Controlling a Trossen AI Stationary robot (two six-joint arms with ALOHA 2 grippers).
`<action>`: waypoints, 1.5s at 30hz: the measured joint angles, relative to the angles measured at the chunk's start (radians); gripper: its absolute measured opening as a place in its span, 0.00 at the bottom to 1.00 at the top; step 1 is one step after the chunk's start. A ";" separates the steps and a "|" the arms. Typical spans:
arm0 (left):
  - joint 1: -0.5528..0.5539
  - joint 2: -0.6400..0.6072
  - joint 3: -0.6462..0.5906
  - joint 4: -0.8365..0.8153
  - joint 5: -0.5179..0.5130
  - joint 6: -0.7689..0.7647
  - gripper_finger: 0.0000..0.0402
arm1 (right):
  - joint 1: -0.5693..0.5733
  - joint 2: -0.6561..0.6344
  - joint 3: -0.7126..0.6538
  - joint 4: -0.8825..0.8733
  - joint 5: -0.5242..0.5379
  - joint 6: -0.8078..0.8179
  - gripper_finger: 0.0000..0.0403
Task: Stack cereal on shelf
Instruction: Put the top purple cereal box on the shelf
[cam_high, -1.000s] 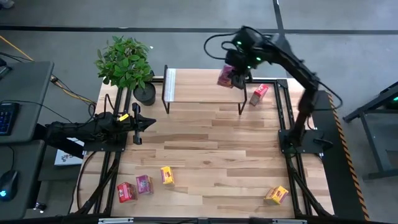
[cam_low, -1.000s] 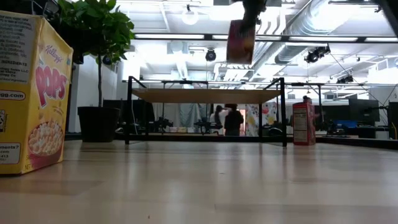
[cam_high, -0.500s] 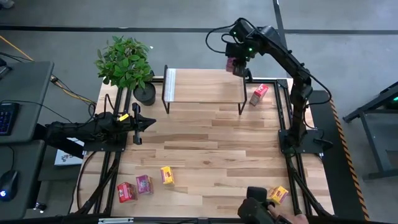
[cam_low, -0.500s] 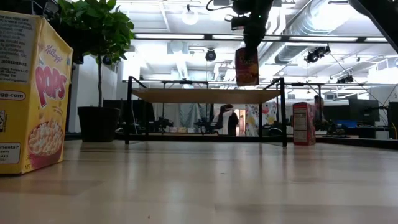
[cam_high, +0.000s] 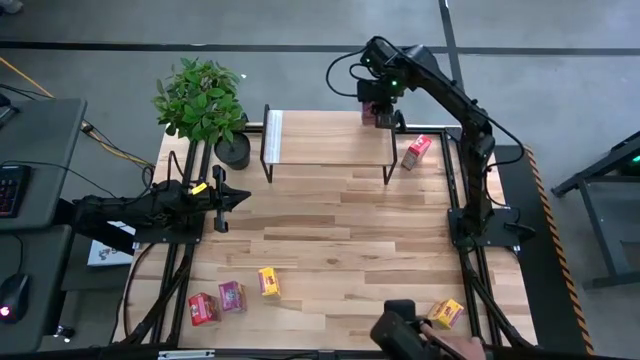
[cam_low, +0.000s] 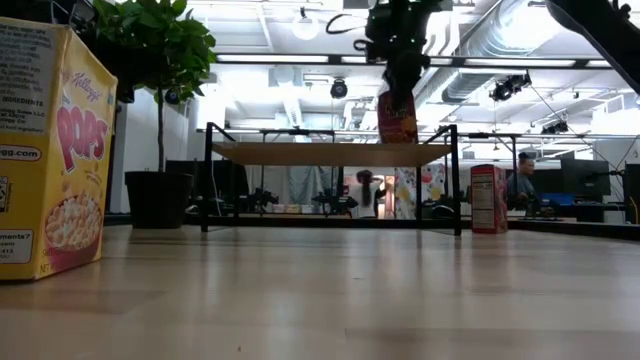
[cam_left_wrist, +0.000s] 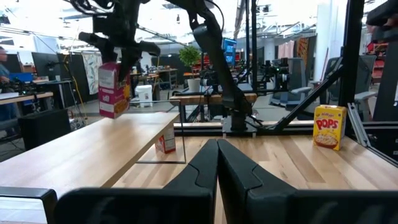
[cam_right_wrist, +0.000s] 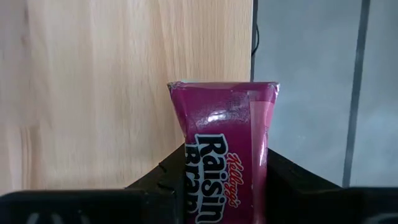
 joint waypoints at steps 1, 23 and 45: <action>0.000 0.000 0.000 0.000 0.000 0.000 0.00 | -0.004 0.003 0.000 0.003 -0.004 0.005 0.29; 0.000 0.000 0.000 0.000 0.000 0.000 0.00 | -0.021 0.010 0.000 0.002 -0.037 0.102 0.50; 0.000 0.000 0.000 0.000 0.000 0.000 0.00 | -0.024 -0.019 0.048 -0.005 -0.101 0.136 0.64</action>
